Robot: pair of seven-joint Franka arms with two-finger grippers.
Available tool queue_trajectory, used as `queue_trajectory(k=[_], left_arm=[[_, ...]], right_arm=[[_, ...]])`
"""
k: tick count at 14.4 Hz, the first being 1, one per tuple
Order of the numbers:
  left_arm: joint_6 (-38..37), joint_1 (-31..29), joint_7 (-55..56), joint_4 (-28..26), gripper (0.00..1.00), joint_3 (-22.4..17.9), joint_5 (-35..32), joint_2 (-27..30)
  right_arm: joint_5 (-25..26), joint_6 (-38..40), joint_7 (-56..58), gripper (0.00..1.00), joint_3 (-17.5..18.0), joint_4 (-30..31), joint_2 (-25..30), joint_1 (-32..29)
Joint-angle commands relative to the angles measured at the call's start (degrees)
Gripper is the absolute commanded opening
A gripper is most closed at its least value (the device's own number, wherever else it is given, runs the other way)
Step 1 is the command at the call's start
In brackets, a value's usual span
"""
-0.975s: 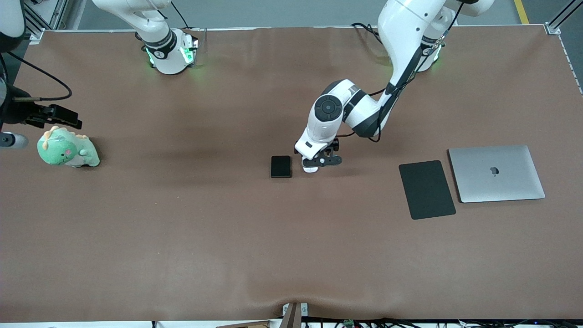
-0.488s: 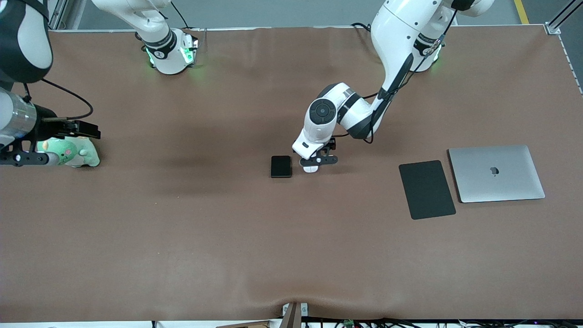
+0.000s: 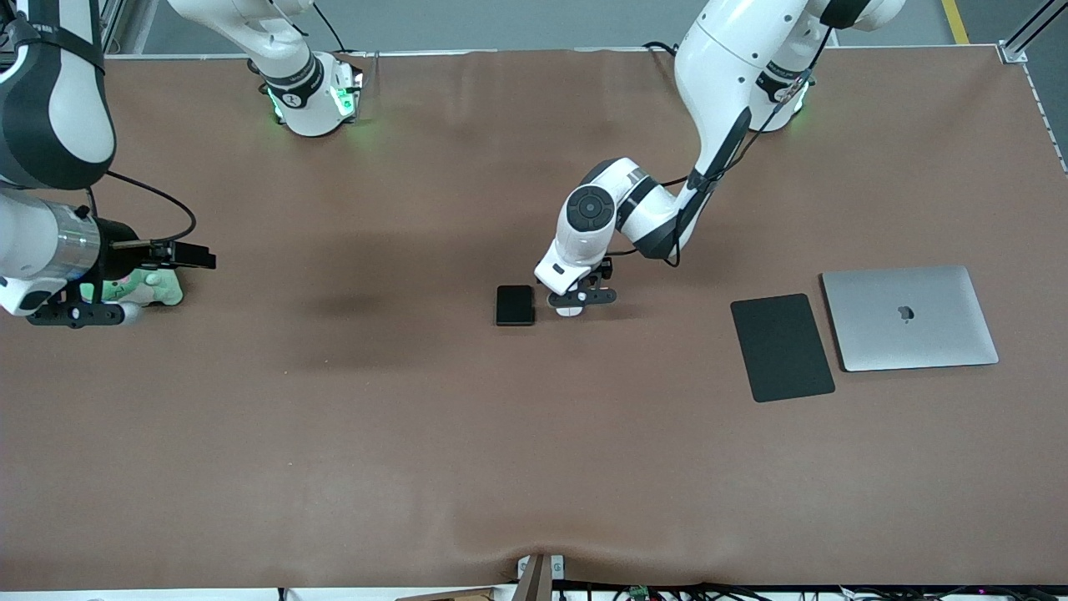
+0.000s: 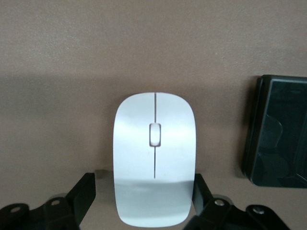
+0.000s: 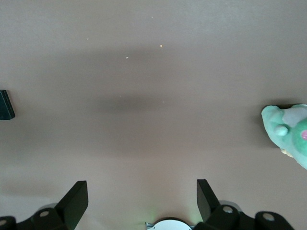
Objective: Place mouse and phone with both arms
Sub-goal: 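Grasp the white mouse with the left gripper while the right gripper approaches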
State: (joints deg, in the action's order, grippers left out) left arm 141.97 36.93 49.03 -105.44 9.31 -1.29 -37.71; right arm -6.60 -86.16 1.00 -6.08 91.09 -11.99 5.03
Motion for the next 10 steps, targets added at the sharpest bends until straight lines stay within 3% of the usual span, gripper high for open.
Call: queue_trajectory(k=[1,2,3,4,10], left_arm=[[0.9,0.6,1.7,0.7,0.44,-0.4,-1.7,0.1],[0.8,0.3,1.7,1.1,0.23,-0.4,-1.7,0.2],[0.2,0.2,1.7,1.8,0.09,-0.7,-1.7,0.3],[0.1,-0.2,1.5,2.2,0.00,-1.1,-1.7,0.5],[-9.8,-10.0,-0.7,3.5,0.00,-1.5,-1.8,9.5]], right_arm=[[-1.0,-0.8,-0.2,1.00,-0.3,-1.4,-1.6,2.4],[-1.0,-1.5,-0.2,1.00,-0.3,-1.4,-2.0,3.0],[-1.2,-2.2,-0.2,1.00,-0.3,-1.4,-2.7,3.8],[-1.2,-3.1,-0.3,1.00,-0.3,-1.3,-3.1,4.6],[-3.9,-6.5,-4.0,1.00,-0.3,-1.0,-5.2,9.6]])
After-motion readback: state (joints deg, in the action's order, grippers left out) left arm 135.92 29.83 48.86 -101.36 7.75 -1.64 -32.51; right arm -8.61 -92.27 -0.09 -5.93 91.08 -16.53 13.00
